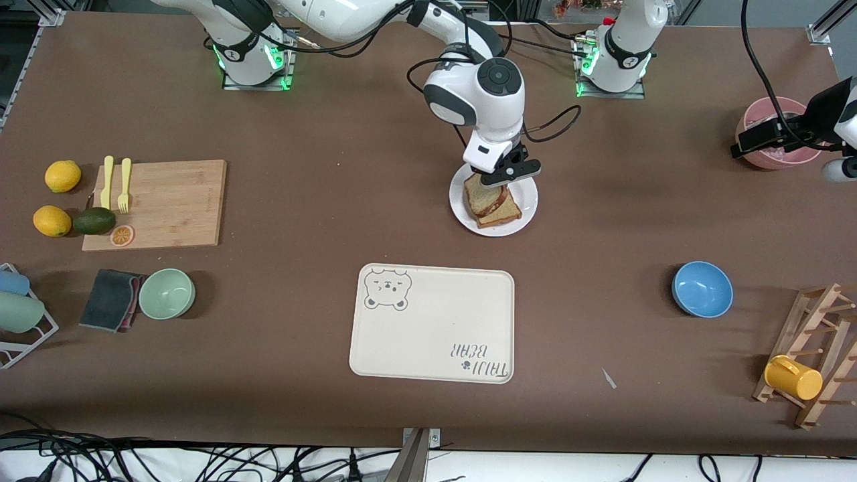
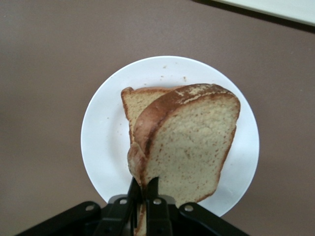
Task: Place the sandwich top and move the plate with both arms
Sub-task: 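Lay the bread slice on the egg and open the right gripper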
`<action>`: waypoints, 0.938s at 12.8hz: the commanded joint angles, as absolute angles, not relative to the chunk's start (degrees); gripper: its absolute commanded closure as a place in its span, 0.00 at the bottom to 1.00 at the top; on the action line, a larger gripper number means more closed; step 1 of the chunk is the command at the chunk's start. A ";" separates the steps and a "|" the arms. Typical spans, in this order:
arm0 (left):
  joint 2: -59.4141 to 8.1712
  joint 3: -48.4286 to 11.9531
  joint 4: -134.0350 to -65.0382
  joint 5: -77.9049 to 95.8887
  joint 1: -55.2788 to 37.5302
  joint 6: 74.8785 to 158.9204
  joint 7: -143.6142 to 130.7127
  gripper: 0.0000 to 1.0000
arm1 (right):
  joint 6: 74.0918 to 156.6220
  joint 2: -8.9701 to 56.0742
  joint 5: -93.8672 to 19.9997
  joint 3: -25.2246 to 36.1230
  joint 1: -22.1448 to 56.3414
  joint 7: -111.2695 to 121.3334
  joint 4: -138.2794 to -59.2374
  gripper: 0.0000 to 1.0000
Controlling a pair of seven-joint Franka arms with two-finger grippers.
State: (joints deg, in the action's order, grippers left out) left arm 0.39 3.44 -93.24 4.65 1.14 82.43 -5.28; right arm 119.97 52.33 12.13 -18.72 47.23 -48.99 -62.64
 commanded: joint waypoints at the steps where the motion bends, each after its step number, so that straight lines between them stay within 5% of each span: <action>1: 1.05 3.34 -93.34 3.16 1.05 81.83 -4.75 0.00 | 119.62 53.70 11.51 -18.63 47.46 -49.31 -59.68 0.05; 6: 0.88 3.43 -93.25 3.16 1.14 82.09 -4.66 0.00 | 119.01 51.61 11.51 -18.46 47.20 -48.96 -60.11 0.00; 12: 0.97 3.43 -93.25 3.16 1.06 81.91 -4.66 0.00 | 121.29 29.83 7.84 -16.61 36.85 -45.88 -81.61 0.00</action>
